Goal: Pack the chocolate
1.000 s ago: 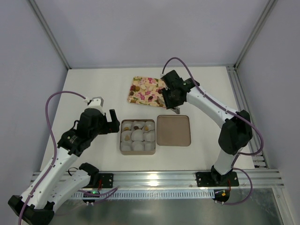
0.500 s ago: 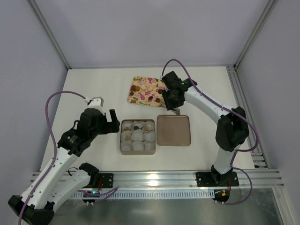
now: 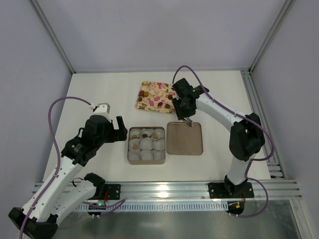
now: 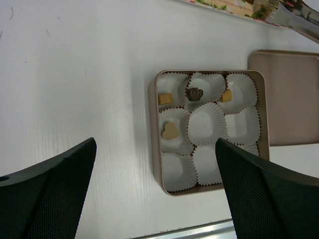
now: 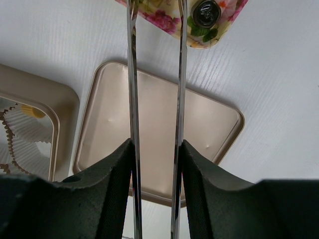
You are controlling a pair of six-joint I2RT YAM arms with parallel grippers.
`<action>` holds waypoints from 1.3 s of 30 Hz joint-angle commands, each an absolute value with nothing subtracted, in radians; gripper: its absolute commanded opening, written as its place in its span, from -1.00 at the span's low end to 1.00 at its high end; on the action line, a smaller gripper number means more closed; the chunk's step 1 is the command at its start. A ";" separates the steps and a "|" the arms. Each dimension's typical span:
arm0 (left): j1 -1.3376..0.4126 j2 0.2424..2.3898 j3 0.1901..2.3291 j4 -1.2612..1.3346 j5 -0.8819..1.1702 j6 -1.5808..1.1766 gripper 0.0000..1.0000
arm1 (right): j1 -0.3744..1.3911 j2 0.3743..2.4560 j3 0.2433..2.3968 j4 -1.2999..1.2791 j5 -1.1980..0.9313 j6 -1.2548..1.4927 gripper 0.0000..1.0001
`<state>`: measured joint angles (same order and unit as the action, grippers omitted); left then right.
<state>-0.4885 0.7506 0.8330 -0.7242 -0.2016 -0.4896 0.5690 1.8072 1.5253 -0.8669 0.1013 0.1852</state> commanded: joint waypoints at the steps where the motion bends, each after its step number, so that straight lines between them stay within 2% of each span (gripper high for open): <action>1: -0.485 0.752 0.833 -0.723 -0.215 -0.488 1.00 | 0.566 1.761 1.520 -0.842 0.095 0.176 -0.11; 14: -0.485 0.750 0.831 -0.723 -0.215 -0.488 0.99 | 0.552 1.761 1.534 -0.856 0.077 0.178 -0.14; 16: -0.485 0.749 0.833 -0.723 -0.215 -0.488 0.99 | 0.546 1.763 1.536 -0.857 0.071 0.176 -0.21; 24: -0.485 0.749 0.833 -0.723 -0.216 -0.491 0.99 | 0.529 1.784 1.580 -0.864 0.041 0.175 -0.24; 39: -0.485 0.749 0.833 -0.723 -0.215 -0.488 0.99 | 0.520 1.807 1.629 -0.888 0.037 0.169 -0.17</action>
